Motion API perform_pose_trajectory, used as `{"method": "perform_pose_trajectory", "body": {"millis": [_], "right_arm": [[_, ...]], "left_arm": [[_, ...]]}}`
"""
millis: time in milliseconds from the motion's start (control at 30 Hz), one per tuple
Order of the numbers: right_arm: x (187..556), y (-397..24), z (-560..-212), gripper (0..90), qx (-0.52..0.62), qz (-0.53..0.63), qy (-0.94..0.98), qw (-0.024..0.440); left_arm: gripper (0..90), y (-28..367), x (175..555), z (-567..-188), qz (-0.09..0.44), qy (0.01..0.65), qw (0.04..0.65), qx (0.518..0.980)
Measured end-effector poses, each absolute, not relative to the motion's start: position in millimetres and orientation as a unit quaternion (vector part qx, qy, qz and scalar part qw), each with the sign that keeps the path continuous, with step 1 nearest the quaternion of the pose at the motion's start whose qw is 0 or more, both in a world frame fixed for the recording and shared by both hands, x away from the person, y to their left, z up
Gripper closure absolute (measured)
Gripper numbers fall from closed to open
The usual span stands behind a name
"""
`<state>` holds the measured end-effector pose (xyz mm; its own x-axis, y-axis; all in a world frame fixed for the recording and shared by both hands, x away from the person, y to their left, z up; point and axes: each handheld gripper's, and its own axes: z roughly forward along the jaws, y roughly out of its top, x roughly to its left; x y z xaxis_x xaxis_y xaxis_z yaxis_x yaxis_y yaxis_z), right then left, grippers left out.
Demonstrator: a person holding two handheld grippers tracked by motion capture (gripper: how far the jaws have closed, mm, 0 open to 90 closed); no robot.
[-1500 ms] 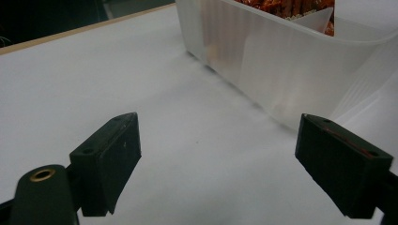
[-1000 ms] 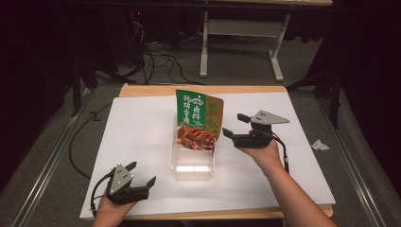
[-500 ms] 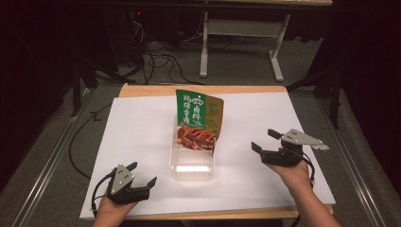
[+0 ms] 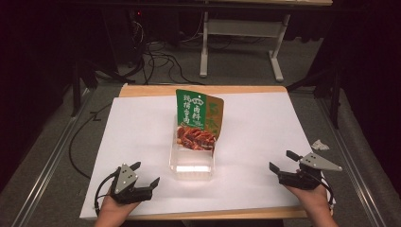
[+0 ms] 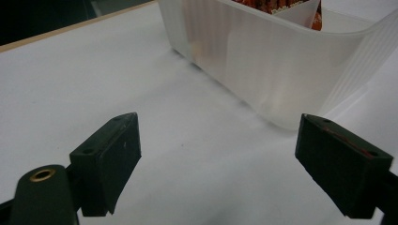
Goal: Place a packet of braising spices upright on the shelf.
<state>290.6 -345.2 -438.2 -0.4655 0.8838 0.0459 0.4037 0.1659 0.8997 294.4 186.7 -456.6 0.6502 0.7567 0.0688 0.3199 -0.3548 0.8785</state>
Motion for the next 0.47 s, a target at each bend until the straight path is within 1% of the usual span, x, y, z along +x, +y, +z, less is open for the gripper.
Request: {"method": "perform_pose_trajectory", "body": {"millis": [167,467], "right_arm": [[294.4,-340.4,-441.6,15.7,0.443,0.458,0.727,0.255],[294.7,-346.6,-442.5,16.0,0.451,0.465,0.72,0.249]], "left_arm": [[15.1,184.5,295.4,-457.7,0.239,0.339,0.452,0.789],[15.1,183.7,293.9,-457.1,0.24,0.339,0.452,0.79]]}}
